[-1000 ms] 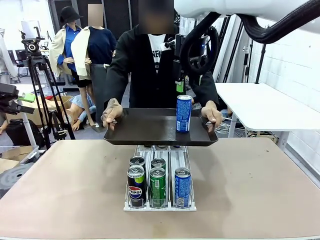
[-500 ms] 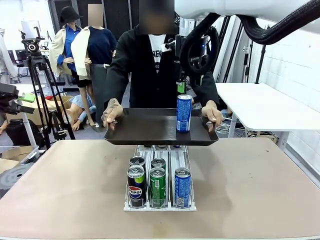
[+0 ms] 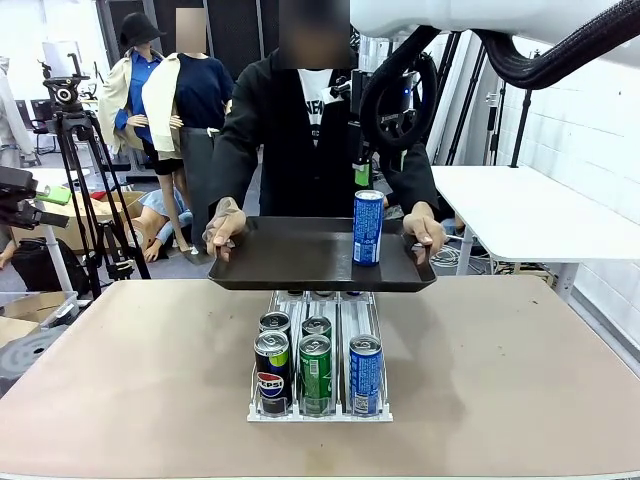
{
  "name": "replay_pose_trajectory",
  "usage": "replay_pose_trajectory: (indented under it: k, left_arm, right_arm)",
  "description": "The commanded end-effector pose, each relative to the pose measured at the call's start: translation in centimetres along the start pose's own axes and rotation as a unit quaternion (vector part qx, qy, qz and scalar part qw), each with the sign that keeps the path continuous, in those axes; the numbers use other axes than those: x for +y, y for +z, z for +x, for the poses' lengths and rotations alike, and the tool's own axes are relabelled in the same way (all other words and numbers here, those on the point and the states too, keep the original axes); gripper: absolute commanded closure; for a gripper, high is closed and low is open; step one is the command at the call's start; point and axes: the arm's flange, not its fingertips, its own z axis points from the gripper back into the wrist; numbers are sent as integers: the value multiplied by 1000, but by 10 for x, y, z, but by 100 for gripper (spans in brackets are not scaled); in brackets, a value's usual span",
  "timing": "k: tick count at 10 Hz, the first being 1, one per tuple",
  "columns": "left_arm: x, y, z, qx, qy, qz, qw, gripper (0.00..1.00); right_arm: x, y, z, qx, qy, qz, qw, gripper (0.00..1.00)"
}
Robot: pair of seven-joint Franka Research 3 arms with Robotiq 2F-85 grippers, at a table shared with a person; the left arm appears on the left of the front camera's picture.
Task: Retrieve and hand over the desired beverage to the person.
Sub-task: Pick up another can of the same type that the person held from the Automatic Can Dispenser.
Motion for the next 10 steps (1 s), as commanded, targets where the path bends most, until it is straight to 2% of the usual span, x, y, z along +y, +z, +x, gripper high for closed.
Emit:
replay_pose_trajectory:
  k: [1,5,7,10]
  left_arm:
    - [-1,1,0,-6,2,-7,1000,0]
    - [-1,1,0,-6,2,-7,1000,0]
    - [-1,1,0,-6,2,-7,1000,0]
    - [-1,1,0,-6,2,-7,1000,0]
  right_arm:
    - [-1,0,2,-9,3,11,1000,0]
    - [0,0,0,0,0,0,1000,0]
    - [-19,18,-32,-43,-45,67,996,0]
    - [-57,35,-99,-93,-86,177,976,0]
